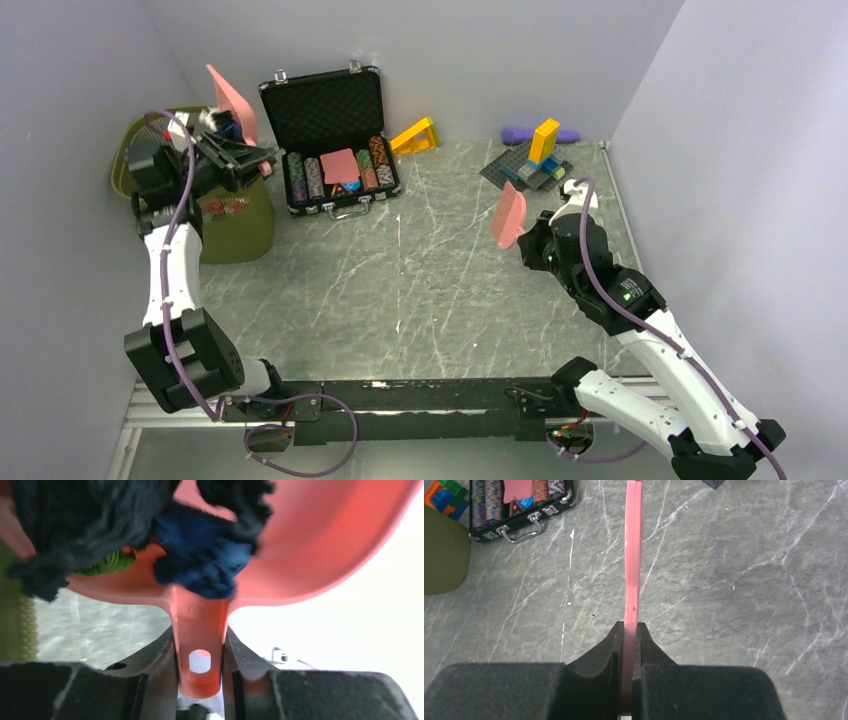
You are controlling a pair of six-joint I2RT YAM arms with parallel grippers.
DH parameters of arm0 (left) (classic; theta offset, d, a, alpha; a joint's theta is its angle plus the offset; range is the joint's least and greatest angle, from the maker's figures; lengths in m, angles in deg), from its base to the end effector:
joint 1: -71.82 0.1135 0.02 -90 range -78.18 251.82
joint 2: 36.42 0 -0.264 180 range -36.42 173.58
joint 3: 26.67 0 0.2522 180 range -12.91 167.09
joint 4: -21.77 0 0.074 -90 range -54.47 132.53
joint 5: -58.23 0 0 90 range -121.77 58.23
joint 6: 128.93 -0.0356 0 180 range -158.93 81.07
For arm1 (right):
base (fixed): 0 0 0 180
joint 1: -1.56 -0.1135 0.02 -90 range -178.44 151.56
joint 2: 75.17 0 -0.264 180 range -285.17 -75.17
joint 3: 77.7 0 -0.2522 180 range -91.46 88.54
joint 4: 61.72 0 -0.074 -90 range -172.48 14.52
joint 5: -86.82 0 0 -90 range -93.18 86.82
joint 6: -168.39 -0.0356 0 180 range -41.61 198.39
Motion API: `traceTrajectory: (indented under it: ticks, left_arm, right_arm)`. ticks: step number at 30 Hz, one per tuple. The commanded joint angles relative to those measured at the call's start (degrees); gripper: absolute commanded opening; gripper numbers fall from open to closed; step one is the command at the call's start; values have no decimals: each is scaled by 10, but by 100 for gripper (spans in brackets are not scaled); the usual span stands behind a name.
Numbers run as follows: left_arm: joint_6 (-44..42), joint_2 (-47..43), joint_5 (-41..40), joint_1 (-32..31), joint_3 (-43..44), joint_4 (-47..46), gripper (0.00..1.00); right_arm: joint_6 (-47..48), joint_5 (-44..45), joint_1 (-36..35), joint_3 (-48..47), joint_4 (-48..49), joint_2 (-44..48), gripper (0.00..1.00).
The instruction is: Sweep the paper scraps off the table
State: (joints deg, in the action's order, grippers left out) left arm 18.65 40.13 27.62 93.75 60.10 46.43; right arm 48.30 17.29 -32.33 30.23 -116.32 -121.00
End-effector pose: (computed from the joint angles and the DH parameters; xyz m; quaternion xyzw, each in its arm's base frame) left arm 0.2860 0.0821 0.3920 -0.2058 0.7219 -0.5356 0.3868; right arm 0.1370 0.0771 0.3634 0.0630 0.8477 0.1377 0.5085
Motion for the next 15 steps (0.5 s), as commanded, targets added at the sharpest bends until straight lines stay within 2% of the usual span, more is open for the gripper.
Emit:
traceTrajectory:
  ticks: [1, 4, 6, 9, 15]
  left_arm:
    - [488, -38, 65, 50, -142, -618, 0]
    - [706, 3, -16, 77, -219, -885, 0]
    - [775, 37, -34, 82, -218, -971, 0]
    - [822, 62, -43, 85, -207, -1029, 0]
    - [832, 59, -61, 98, -237, -1038, 0]
  right_arm:
    - [-10, -11, 1, -1, 43, -3, 0]
    - [-11, -18, 0, -1, 46, -6, 0]
    - [-12, -20, 0, 0, 48, -7, 0]
    - [-12, -20, 0, 2, 50, -7, 0]
    - [-15, -25, 0, 3, 54, -13, 0]
